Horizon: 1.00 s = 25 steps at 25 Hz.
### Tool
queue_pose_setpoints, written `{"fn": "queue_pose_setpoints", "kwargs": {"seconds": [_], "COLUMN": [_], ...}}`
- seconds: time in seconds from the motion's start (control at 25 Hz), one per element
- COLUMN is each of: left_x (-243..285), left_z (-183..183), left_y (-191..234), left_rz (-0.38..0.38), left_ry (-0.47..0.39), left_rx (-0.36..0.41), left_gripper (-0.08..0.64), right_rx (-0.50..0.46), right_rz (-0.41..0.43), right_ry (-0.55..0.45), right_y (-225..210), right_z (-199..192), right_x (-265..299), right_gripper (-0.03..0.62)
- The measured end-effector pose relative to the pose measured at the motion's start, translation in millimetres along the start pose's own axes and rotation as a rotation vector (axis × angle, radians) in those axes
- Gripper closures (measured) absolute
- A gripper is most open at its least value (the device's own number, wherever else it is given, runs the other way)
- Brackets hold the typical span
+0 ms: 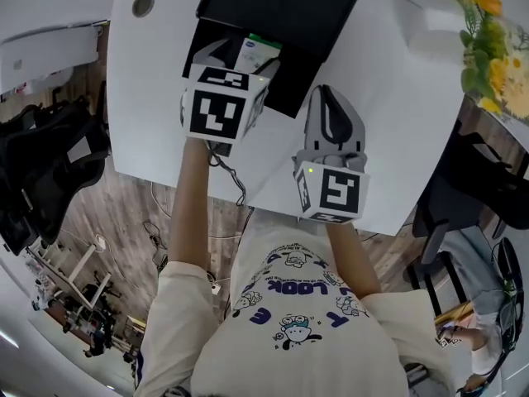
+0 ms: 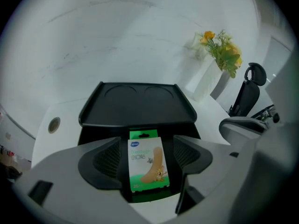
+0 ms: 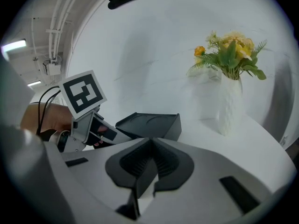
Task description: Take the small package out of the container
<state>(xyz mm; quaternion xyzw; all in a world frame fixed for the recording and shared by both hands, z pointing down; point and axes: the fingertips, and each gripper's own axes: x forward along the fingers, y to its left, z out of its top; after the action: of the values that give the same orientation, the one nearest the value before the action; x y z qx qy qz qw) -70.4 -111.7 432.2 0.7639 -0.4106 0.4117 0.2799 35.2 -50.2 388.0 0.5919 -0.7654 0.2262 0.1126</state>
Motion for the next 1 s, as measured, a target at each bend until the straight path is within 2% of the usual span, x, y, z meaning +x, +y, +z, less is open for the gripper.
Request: {"fn": "queue_pose_setpoints", "kwargs": {"seconds": [0.12, 0.48, 1.0], "left_x": [10, 30, 49], "left_z": [-7, -15, -29], "left_y": [-3, 3, 4], "left_rz": [-0.026, 0.006, 0.019], "left_ry": [0.070, 0.173, 0.254], "left_rx": [-0.018, 0.000, -0.028], "left_gripper": [0.230, 0.230, 0.230], "right_rx": [0.013, 0.043, 0.074], "right_rz": [-0.007, -0.024, -0.035], "right_ry": [0.006, 0.023, 0.035], "right_y": [-3, -12, -23], "right_z": [-2, -10, -16], "right_x": [1, 6, 10], "right_gripper": [0.555, 0.555, 0.555]}}
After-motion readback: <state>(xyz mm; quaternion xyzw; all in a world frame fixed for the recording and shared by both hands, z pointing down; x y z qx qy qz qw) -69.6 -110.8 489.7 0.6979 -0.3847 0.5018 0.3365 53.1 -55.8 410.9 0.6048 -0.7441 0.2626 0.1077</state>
